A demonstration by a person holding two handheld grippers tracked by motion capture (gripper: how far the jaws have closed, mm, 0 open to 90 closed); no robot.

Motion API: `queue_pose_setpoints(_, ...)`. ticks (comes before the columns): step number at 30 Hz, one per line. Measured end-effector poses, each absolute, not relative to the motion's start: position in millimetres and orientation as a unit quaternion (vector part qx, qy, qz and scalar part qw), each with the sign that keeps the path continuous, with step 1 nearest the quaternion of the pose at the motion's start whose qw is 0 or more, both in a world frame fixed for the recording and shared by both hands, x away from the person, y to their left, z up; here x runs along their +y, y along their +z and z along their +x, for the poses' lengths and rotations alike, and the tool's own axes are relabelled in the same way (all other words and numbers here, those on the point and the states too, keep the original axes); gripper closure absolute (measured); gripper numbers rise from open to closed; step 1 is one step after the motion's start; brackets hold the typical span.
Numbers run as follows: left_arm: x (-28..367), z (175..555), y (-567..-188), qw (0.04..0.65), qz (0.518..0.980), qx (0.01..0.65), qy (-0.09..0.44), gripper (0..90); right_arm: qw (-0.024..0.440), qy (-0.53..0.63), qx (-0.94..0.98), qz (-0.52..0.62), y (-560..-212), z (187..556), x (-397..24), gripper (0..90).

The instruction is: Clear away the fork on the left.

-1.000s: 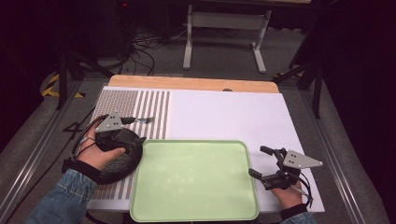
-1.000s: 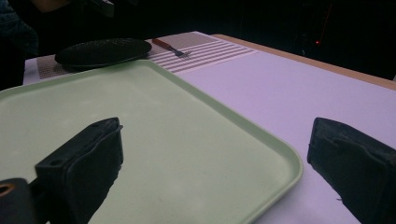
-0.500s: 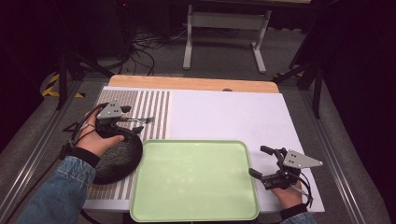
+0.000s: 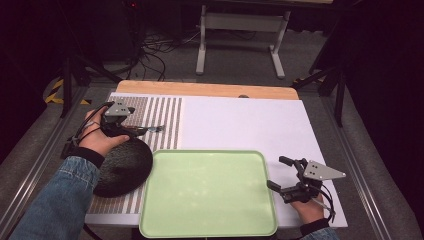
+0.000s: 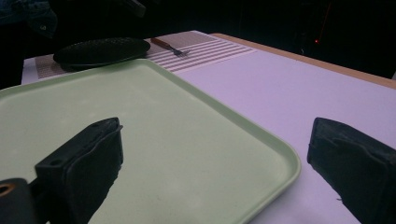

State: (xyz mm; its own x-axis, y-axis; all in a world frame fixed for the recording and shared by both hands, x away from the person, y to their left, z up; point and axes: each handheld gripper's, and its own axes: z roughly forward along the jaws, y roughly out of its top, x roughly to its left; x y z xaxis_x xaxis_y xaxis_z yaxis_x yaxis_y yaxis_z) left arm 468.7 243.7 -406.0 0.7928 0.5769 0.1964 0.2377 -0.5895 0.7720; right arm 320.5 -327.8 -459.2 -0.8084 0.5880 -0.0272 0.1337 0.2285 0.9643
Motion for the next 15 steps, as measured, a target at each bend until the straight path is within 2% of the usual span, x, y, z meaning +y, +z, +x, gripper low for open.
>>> queue_pose_setpoints(15, 252, 493, -415, 0.317, 0.891, 0.26, 0.193, 21.7, 0.202, 0.573, 0.756, 0.243, -459, 314, -332, 4.0)
